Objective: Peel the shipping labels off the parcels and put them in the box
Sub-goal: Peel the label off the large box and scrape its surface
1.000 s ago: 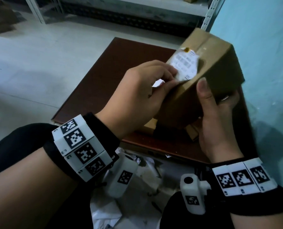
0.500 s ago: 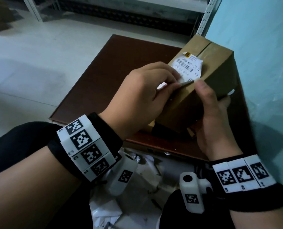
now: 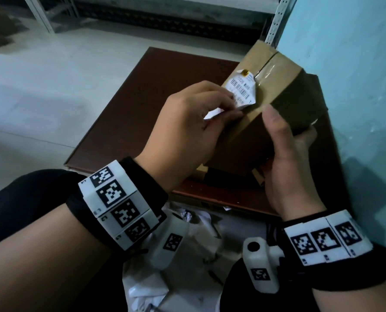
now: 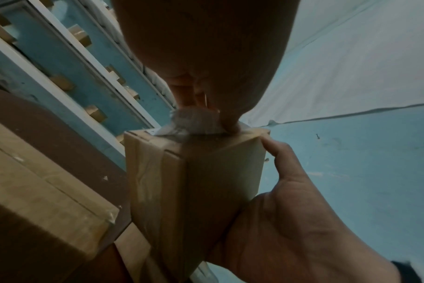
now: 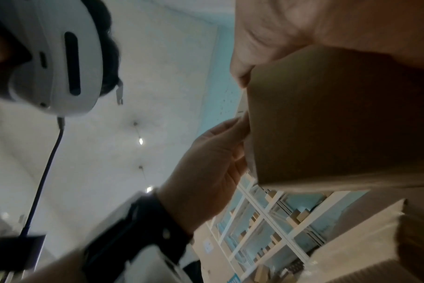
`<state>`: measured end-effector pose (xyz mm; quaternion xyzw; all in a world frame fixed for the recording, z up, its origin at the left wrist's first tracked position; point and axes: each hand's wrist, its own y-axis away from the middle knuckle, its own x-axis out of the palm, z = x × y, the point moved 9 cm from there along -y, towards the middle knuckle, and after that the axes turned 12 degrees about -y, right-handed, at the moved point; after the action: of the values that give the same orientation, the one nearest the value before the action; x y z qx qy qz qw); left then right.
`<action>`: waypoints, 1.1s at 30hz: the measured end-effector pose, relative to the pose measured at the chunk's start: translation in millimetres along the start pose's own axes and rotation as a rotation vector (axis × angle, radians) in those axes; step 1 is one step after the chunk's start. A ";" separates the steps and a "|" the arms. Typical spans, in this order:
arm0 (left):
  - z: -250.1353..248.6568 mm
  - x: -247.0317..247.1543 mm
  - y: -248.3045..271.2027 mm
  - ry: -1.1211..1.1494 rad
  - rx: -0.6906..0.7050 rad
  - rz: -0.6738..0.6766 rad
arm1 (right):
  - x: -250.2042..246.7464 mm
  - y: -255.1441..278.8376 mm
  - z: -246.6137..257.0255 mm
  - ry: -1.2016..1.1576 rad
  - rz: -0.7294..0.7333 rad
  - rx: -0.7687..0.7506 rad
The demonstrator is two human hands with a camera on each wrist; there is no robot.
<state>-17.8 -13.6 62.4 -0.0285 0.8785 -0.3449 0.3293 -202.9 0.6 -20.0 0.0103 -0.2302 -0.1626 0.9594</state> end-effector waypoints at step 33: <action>-18.0 -10.1 -3.9 -0.136 0.158 0.056 | -11.7 -19.8 23.2 0.112 0.071 0.017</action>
<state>-21.4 -3.2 80.3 -0.0012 0.8248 -0.4010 0.3987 -229.2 -13.2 -6.2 0.0192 -0.1775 -0.1256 0.9759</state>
